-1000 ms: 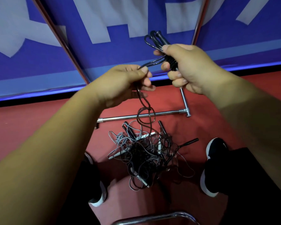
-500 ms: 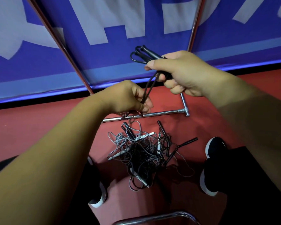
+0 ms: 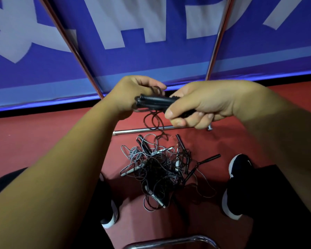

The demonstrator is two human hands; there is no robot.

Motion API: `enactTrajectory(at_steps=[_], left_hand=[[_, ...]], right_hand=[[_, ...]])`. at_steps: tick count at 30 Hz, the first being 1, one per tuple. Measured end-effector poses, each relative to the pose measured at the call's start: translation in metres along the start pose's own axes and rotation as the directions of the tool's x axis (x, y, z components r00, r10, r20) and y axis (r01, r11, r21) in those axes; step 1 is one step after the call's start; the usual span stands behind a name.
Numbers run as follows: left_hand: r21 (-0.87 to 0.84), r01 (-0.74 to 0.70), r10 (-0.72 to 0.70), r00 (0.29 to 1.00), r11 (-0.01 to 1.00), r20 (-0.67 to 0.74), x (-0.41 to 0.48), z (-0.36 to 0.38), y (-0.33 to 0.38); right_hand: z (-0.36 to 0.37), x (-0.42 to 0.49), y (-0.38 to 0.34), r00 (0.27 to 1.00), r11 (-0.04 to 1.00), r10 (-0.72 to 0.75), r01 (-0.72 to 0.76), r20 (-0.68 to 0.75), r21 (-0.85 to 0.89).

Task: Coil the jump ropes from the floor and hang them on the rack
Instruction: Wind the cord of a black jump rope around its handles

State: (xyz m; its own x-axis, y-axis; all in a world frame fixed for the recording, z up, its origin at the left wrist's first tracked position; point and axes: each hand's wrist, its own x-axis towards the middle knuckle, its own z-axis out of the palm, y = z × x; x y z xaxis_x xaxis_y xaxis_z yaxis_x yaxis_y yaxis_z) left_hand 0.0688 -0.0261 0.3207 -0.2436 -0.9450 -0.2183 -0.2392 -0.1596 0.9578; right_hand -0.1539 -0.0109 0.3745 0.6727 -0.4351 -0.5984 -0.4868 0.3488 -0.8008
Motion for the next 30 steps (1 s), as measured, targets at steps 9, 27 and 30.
enactTrajectory(at_steps=[9, 27, 30], left_hand=[[0.301, -0.139, 0.141, 0.990, 0.943, 0.014, -0.005, 0.005, 0.025], [0.656, -0.058, -0.041, 0.990, 0.752, 0.135, -0.019, 0.018, 0.030], [0.689, -0.012, -0.043, 0.997, 0.725, 0.063, -0.017, 0.024, 0.022]], right_hand=[[-0.005, 0.016, 0.019, 0.978, 0.960, 0.161, -0.185, -0.131, -0.208], [-0.017, 0.043, 0.022, 0.843, 0.997, -0.076, 0.064, -0.533, -0.042], [-0.016, 0.045, 0.017, 0.850, 0.983, -0.113, 0.171, -0.515, 0.067]])
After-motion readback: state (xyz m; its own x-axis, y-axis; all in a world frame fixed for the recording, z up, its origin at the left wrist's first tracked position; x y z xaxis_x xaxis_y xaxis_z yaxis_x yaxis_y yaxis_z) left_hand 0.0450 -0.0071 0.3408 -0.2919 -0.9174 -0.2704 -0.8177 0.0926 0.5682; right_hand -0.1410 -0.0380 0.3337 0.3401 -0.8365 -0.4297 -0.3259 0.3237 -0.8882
